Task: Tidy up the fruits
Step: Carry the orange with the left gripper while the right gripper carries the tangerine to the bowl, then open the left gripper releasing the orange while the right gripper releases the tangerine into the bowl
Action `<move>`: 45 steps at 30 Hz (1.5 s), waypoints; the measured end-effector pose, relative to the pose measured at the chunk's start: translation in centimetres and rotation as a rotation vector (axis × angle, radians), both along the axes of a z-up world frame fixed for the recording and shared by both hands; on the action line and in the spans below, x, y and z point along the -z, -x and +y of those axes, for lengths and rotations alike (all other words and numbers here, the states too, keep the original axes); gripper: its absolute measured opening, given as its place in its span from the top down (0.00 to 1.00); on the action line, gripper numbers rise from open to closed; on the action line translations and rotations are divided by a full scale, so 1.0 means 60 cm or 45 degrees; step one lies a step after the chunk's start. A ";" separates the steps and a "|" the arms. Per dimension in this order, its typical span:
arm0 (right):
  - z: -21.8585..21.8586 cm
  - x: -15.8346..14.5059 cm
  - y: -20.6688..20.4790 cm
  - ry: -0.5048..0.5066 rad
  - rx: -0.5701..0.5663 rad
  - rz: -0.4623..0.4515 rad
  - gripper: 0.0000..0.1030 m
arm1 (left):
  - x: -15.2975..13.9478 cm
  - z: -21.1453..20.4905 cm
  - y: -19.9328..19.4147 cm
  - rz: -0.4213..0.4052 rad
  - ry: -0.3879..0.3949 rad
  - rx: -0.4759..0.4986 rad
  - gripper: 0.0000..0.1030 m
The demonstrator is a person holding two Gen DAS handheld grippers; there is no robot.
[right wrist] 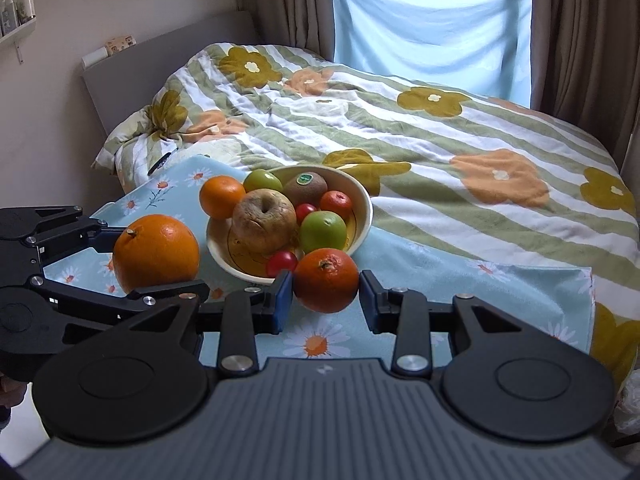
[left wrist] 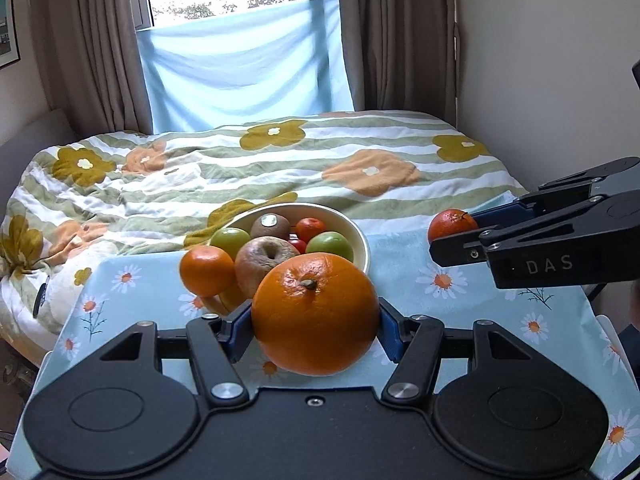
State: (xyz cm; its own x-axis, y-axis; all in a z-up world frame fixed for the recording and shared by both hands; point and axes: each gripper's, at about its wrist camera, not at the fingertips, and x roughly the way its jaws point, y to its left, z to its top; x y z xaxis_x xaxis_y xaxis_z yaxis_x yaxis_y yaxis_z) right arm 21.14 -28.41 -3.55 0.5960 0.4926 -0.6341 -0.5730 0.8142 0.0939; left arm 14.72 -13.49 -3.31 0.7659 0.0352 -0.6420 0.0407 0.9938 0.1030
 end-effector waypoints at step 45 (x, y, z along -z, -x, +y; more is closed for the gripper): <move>0.123 0.021 -0.126 -0.029 0.638 0.108 0.50 | 0.087 0.112 -0.327 0.175 -0.030 0.564 0.36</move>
State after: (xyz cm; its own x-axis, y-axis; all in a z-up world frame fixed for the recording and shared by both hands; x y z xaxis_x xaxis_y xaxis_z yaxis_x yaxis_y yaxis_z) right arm 28.68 -21.03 -4.78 0.7094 0.1732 -0.6832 -0.1018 0.9843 0.1439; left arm 34.31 -6.80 -8.52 0.6184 -0.2608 -0.7413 0.4758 0.8750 0.0891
